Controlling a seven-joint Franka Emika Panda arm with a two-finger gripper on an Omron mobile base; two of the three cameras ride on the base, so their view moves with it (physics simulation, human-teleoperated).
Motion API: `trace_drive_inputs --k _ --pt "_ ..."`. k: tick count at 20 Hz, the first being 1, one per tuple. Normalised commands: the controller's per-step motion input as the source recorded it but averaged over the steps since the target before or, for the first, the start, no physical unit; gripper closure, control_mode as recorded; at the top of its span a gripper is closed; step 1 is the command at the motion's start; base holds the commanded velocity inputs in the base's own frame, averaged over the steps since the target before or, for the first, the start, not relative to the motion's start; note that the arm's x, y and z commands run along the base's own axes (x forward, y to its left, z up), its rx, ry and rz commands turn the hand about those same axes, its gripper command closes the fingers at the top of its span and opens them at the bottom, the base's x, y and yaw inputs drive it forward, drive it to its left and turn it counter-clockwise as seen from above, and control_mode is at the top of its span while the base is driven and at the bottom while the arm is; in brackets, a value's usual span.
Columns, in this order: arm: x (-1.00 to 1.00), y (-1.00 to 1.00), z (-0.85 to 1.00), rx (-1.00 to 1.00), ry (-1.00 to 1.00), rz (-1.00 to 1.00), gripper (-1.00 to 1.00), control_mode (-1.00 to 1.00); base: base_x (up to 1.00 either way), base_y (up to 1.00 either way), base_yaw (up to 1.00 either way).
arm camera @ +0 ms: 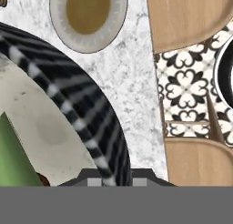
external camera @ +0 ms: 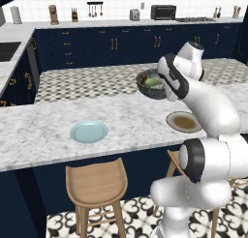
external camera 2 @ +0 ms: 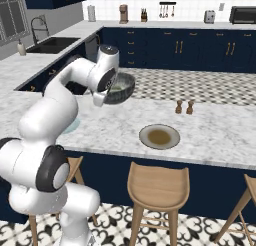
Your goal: Pick the chicken drumstick and corn from their plates and place them in the bowl. Then put the bowl in the fridge.
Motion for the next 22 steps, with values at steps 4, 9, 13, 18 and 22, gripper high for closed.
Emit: trace_drive_inputs --k 4,9,13,18,22 --pt "-1.00 0.10 0.56 0.05 0.17 -0.01 1.00 -1.00 0.00 0.00 0.00" --pt "-1.00 0.00 0.26 0.15 0.24 -0.01 1.00 -1.00 0.00 0.00 0.00" --pt "-1.00 0.06 0.00 0.18 -0.22 0.02 1.00 -1.00 0.00 0.00 0.00" --pt "-0.99 0.09 -0.12 0.01 -0.28 0.01 1.00 -1.00 0.00 0.00 0.00" --pt "-0.64 0.06 -0.21 0.00 -0.04 0.00 1.00 -1.00 0.00 0.00 0.00"
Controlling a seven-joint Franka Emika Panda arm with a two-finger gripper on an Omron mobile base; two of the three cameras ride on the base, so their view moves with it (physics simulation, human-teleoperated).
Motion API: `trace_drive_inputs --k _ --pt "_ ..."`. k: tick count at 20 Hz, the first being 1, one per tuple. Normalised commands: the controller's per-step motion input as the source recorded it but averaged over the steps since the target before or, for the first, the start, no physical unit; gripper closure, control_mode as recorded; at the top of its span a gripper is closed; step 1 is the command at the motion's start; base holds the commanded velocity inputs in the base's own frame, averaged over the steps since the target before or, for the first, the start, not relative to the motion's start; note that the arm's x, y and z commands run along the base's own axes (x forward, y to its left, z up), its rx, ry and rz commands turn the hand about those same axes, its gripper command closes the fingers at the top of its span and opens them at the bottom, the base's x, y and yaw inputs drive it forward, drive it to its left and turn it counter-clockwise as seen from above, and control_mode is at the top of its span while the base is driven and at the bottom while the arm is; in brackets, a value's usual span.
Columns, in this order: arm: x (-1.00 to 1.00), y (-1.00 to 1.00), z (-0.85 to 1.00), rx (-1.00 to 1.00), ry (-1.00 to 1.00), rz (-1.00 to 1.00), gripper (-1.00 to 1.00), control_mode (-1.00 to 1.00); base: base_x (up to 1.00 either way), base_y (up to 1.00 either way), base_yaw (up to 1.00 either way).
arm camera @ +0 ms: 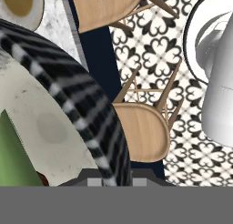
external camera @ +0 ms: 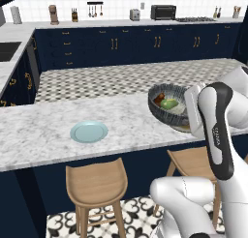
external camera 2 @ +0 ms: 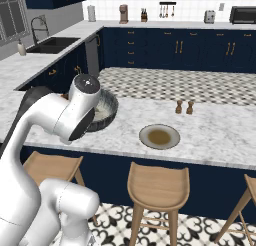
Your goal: Pick the chicken drumstick and corn from their plates and place them in the bowl. Then put the bowl in the fridge.
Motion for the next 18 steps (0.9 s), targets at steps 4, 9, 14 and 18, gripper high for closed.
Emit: trace_drive_inputs --k 4,9,14,18 --pt "-0.40 0.01 -0.07 0.00 0.01 0.00 1.00 -1.00 0.00 0.00 0.00" --pt "-0.28 0.01 -0.01 -0.07 0.01 0.00 1.00 -1.00 0.00 0.00 0.00" --pt "-0.47 0.04 0.01 -0.11 0.03 0.00 1.00 -1.00 0.00 0.00 0.00" --pt "-0.34 0.00 0.01 0.00 0.06 0.00 1.00 -1.00 0.00 0.00 0.00"
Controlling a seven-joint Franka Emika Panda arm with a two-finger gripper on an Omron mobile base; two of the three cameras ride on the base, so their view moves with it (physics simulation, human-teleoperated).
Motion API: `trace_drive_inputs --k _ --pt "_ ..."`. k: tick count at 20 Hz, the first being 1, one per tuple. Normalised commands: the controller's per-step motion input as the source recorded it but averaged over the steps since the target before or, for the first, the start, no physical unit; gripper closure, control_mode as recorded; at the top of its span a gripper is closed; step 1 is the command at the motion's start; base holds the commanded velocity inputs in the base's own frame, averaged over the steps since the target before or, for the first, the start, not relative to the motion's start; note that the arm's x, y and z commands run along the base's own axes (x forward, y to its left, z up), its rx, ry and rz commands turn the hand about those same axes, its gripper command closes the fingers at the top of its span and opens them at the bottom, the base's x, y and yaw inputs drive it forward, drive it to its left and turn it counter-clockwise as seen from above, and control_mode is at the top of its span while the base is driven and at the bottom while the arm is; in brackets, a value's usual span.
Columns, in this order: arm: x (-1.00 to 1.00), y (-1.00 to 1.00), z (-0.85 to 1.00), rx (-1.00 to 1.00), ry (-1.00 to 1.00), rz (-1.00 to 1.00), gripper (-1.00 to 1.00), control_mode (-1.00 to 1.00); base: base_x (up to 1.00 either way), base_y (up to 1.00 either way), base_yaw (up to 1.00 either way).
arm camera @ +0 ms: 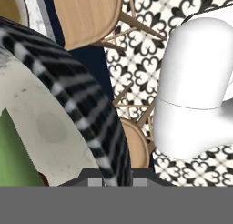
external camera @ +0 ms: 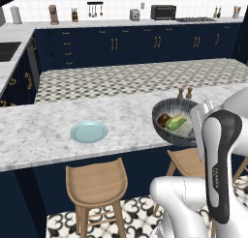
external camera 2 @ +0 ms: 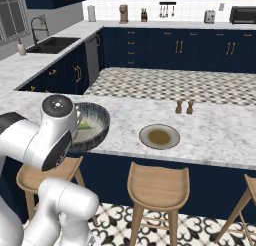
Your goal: Pick the chicken drumstick and corn from their plates and place them in the bowl. Then put the bowl in the fridge.
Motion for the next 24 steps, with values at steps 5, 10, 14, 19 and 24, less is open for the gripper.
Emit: trace_drive_inputs --k 5,10,14,19,24 --pt "0.00 0.00 0.00 0.00 0.01 0.00 1.00 -1.00 0.00 0.00 0.00" --pt "0.00 0.00 0.00 0.00 0.00 0.00 1.00 1.00 -0.11 0.00 -0.07" --pt "0.00 0.00 0.00 0.00 0.00 0.00 1.00 1.00 -0.66 -0.13 -0.48" --pt "0.00 0.00 0.00 0.00 0.00 0.00 1.00 1.00 -0.65 -0.31 -0.63" --pt "0.00 0.00 0.00 0.00 0.00 0.00 1.00 1.00 -0.22 -0.71 -0.67"
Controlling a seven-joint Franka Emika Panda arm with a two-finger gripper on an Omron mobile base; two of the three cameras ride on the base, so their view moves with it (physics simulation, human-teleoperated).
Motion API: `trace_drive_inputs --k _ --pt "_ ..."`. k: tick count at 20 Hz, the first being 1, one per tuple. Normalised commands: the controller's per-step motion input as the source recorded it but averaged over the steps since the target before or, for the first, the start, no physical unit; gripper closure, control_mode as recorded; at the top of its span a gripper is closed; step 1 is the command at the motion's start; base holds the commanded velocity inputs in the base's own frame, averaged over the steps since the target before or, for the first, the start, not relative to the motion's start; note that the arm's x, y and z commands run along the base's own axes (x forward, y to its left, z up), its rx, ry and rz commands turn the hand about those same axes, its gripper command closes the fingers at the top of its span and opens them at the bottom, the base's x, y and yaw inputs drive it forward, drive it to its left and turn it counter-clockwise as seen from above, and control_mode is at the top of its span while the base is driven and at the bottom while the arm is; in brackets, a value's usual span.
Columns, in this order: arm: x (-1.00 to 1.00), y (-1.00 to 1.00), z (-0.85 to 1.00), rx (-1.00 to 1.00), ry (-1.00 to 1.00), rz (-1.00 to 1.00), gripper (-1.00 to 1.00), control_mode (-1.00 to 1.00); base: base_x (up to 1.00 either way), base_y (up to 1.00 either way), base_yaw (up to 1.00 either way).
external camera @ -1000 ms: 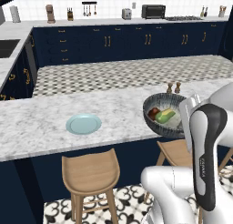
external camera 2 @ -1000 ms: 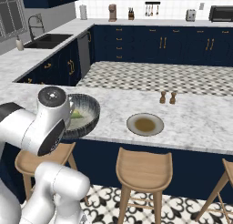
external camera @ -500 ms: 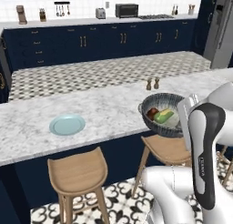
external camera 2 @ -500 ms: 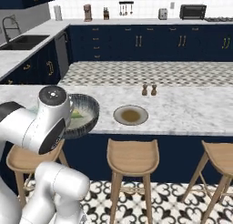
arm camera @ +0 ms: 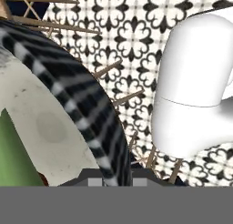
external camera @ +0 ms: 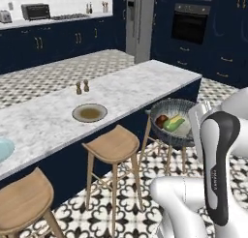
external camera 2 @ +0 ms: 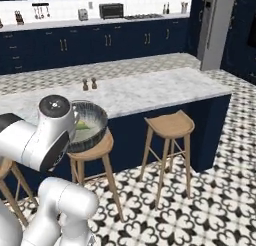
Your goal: Pick the chicken drumstick and corn from their plates and place them in the bowl. Then put the bowl in the fridge.
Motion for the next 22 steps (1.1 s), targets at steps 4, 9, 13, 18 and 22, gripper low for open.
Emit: trace_drive_inputs --k 4,9,13,18,22 --pt "0.00 0.00 0.00 0.00 0.00 0.00 1.00 1.00 0.14 -1.00 -0.56" --pt "0.00 0.00 0.00 0.00 0.00 0.00 1.00 1.00 0.66 -1.00 -0.28" --pt "0.00 0.00 0.00 0.00 0.00 0.00 1.00 1.00 0.96 -1.00 -0.16" --pt "0.00 0.00 0.00 0.00 0.00 0.00 1.00 1.00 1.00 -1.00 -0.12" --pt "0.00 0.00 0.00 0.00 0.00 0.00 1.00 1.00 1.00 -1.00 -0.10"
